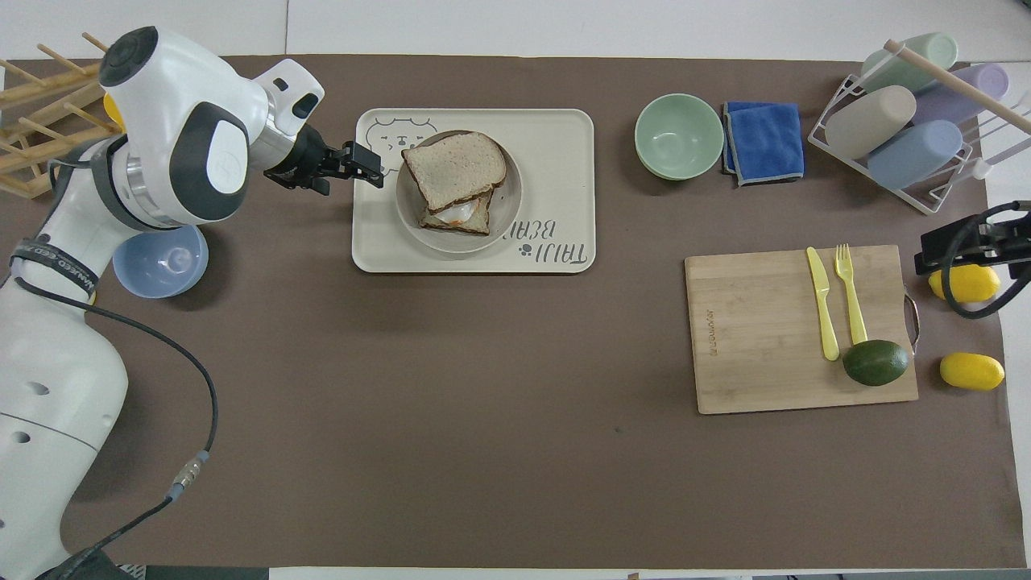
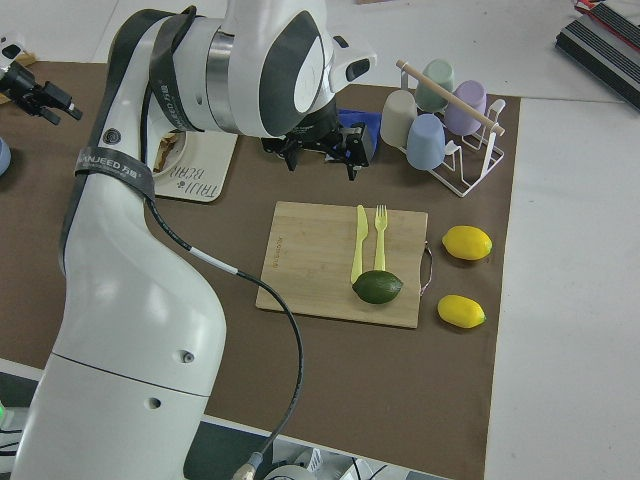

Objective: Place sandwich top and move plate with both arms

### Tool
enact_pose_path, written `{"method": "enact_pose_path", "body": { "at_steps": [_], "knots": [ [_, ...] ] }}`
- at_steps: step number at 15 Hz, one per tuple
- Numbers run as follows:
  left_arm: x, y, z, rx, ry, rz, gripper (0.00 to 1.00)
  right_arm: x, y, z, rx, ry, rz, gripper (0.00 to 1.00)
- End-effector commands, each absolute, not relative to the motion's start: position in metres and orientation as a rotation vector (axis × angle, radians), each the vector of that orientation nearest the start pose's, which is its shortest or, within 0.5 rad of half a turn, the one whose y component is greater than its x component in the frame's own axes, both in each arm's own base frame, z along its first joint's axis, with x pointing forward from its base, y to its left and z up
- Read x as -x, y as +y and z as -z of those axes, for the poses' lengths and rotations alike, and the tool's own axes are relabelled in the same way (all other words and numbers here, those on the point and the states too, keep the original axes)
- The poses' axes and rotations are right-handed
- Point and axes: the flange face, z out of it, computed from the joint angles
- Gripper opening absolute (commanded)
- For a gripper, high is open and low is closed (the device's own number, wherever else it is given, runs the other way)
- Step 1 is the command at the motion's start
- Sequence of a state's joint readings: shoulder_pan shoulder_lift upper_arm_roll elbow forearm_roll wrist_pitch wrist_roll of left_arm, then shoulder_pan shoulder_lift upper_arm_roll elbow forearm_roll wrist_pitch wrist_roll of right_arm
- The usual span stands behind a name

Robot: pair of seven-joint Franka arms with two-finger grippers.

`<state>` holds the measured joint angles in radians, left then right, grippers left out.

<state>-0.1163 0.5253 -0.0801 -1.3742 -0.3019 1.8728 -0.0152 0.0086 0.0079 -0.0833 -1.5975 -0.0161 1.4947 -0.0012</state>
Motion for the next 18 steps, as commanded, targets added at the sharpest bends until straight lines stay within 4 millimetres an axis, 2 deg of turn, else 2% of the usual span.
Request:
{"method": "enact_pose_path", "body": {
  "at_steps": [1,2,3,5,9,11,13,15,17,18],
  "knots": [
    [-0.665,-0.127,-0.474,3.358,0.192,-0.125,1.00,-0.540,-0.042,-0.603,3.144,0.138,-0.182,1.00],
    [-0.653,-0.125,-0.502,3.347,0.180,-0.099,1.00,-0.540,-0.042,-0.603,3.144,0.138,-0.182,1.00],
    [-0.646,-0.112,-0.516,3.335,0.121,-0.126,1.00,-0.540,-0.042,-0.603,3.144,0.138,-0.182,1.00],
    [-0.628,-0.096,-0.559,3.266,0.098,-0.052,1.00,-0.540,-0.042,-0.603,3.144,0.138,-0.182,1.00],
    [-0.580,-0.063,-0.616,3.202,0.051,-0.043,1.00,-0.540,-0.042,-0.603,3.144,0.138,-0.182,1.00],
    [-0.562,-0.055,-0.629,3.172,0.042,-0.082,1.00,-0.540,-0.042,-0.603,3.144,0.138,-0.182,1.00],
    [-0.539,-0.053,-0.629,3.149,0.040,-0.132,1.00,-0.540,-0.042,-0.603,3.144,0.138,-0.182,1.00],
    [-0.510,-0.057,-0.612,3.139,0.053,-0.184,1.00,-0.540,-0.042,-0.603,3.144,0.138,-0.182,1.00],
    [-0.497,-0.058,-0.596,3.137,0.054,-0.194,1.00,-0.540,-0.042,-0.603,3.144,0.138,-0.182,1.00],
    [-0.500,-0.059,-0.593,3.140,0.056,-0.161,1.00,-0.540,-0.042,-0.603,3.144,0.138,-0.182,1.00]
  ]
}}
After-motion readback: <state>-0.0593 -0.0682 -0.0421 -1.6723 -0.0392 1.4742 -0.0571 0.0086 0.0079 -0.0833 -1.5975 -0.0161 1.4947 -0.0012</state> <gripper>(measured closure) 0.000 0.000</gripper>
